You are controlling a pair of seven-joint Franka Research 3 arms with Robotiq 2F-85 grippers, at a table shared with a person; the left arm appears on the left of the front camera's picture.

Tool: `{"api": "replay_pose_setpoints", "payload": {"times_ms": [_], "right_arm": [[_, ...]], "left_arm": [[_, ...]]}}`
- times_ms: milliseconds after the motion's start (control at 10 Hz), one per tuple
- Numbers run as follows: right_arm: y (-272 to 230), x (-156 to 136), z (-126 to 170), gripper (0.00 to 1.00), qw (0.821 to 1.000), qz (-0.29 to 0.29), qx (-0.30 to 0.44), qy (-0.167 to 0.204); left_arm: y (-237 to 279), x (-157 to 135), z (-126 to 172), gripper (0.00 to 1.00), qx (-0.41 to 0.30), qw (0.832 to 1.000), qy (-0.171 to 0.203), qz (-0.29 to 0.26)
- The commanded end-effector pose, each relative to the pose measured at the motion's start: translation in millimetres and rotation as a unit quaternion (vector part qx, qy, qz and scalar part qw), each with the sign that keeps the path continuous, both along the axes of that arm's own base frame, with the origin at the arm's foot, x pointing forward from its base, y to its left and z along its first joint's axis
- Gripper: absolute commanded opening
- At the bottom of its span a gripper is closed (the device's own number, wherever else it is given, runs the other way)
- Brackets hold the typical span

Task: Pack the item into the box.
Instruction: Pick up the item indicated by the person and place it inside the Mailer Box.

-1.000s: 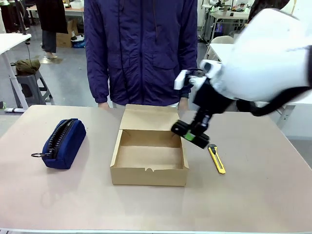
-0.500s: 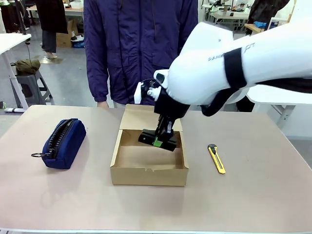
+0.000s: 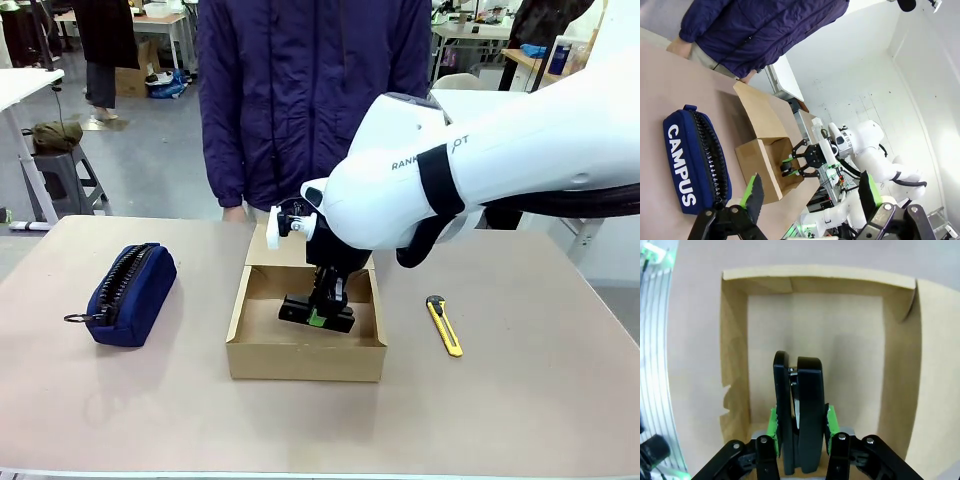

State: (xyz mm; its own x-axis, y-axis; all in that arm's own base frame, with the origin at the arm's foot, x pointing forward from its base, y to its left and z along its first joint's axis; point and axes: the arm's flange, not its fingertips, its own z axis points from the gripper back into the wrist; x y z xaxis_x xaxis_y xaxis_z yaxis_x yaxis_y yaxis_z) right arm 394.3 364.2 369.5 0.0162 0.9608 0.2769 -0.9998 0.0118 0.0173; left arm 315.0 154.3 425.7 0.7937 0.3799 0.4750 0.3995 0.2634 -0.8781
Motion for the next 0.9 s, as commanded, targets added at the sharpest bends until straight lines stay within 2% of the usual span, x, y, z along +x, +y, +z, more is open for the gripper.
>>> {"api": "replay_pose_setpoints", "payload": {"times_ms": [0,200,300,400,500,800], "right_arm": [[0.8,7.0,-4.4,0.0,1.0,0.009,0.002,-0.008],[0.5,11.2,-8.2,0.0,1.0,0.005,0.0,-0.015],[-0.1,13.3,-10.3,0.51,1.0,0.0,-0.002,-0.011],[-0.5,14.1,-10.0,0.95,1.0,-0.001,-0.004,-0.009],[2.7,13.7,-11.0,1.0,1.0,-0.001,-0.005,-0.01],[5.7,12.9,-11.3,1.0,1.0,0.002,0.0,-0.008]], "left_arm": [[-2.4,-1.1,1.4,1.0,-0.005,1.0,-0.016,0.0],[-2.4,-1.1,1.4,1.0,-0.005,1.0,-0.016,0.0],[-2.4,-1.1,1.4,1.0,-0.005,1.0,-0.016,0.0],[-2.4,-1.1,1.4,1.0,-0.005,1.0,-0.016,0.0],[-2.4,-1.1,1.4,1.0,-0.005,1.0,-0.016,0.0],[-2.4,-1.1,1.4,1.0,-0.005,1.0,-0.016,0.0]]}}
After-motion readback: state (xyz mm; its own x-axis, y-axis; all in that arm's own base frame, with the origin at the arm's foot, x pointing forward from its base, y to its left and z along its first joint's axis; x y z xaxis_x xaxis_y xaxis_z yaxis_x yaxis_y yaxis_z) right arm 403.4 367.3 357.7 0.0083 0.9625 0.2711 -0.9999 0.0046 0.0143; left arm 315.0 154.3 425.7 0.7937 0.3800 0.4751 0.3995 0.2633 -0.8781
